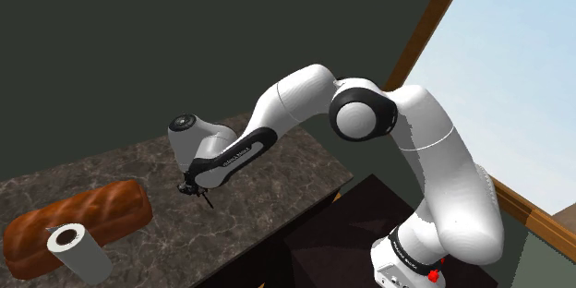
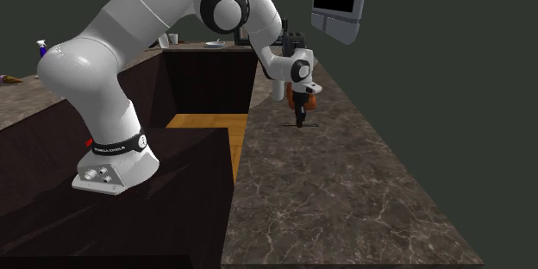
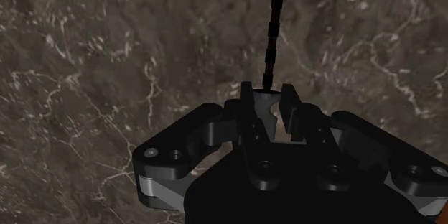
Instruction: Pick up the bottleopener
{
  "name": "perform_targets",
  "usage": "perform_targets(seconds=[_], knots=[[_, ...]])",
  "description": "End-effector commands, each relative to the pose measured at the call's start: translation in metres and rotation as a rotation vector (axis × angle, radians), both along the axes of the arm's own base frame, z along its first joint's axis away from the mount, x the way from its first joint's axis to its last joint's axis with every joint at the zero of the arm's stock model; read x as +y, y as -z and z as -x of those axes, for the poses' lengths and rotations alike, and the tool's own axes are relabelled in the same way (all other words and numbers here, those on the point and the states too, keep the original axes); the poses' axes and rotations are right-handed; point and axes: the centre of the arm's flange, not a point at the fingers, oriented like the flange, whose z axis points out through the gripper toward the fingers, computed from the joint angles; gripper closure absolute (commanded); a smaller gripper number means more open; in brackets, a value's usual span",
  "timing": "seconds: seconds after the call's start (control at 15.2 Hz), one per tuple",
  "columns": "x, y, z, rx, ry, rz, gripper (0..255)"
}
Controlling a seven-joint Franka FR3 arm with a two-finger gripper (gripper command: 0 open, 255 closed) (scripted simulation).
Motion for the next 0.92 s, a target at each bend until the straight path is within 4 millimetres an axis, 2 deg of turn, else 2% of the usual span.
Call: perform_targets(seconds=[0.0,0.86], knots=[[-0.005,0.005,0.0,0.006,0.004,0.008,255],[-0.005,-0.064,0.0,0.006,0.004,0.008,255]])
